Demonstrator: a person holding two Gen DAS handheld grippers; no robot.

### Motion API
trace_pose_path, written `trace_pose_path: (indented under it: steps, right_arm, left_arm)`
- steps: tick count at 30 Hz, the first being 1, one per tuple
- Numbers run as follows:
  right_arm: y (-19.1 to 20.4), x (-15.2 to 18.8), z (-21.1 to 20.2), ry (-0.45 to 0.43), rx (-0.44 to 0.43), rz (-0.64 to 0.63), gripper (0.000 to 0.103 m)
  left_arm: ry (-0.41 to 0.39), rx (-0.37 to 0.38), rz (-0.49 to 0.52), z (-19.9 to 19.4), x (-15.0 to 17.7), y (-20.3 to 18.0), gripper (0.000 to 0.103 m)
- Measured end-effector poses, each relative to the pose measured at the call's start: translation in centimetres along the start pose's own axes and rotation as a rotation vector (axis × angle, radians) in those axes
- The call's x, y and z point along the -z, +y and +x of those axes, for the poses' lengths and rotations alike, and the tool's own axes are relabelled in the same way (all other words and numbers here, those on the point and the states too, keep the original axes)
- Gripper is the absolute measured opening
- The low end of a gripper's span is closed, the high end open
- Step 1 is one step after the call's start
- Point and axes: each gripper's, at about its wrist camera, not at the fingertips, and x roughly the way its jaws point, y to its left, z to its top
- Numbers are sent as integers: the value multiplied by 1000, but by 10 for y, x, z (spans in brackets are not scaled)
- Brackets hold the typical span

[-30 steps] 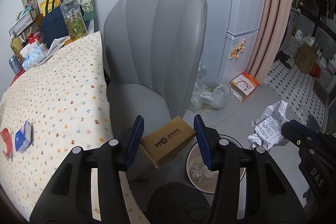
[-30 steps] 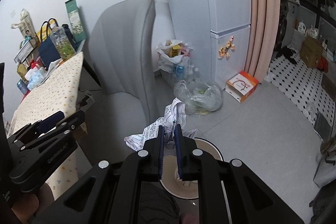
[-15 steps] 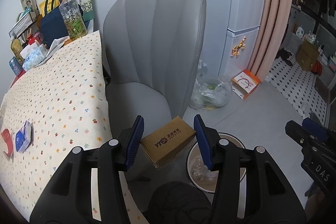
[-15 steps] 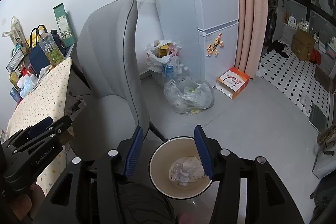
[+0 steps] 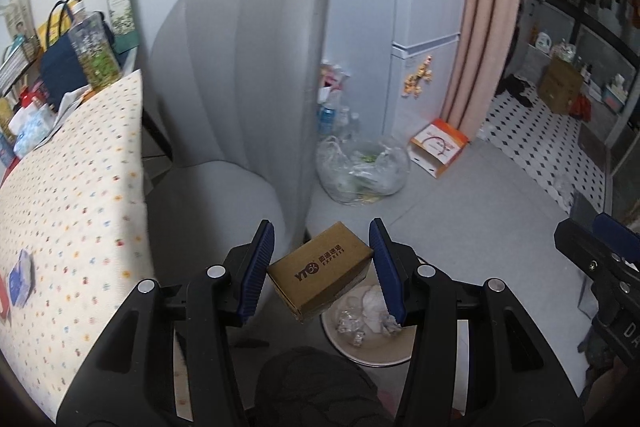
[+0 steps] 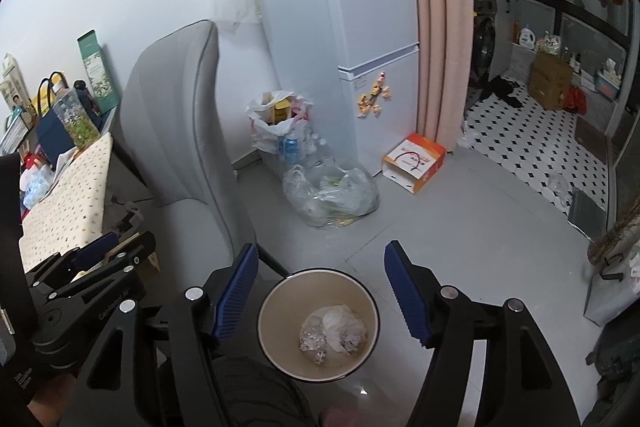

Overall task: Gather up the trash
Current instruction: 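Open the left tool to drop the brown YTO box into the bin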

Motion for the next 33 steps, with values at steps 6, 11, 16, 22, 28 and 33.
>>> trace_pose_path:
  steps: [6, 11, 16, 22, 28, 33]
  right_arm:
    - [-15, -1, -3, -5, 30, 21, 67]
    - [-29, -4, -5, -11, 59, 41, 67]
    - [-36, -4, -6, -16, 73, 54, 68]
    - [-29, -6, -7, -17, 61, 41, 68]
    - [-9, -7, -14, -33, 35, 7, 69]
    - [16, -5, -24, -48, 11, -29, 70]
  left_arm:
    - [14, 31, 24, 9, -3, -20, 50]
    - [21, 70, 35, 15, -6, -35, 50]
    - [15, 98, 41, 15, -8, -43, 73]
    - [-35, 79, 38, 0, -10, -33, 93]
    - [-56, 56, -10, -15, -7, -10, 93]
    - [-88, 24, -63, -34, -4, 21, 94]
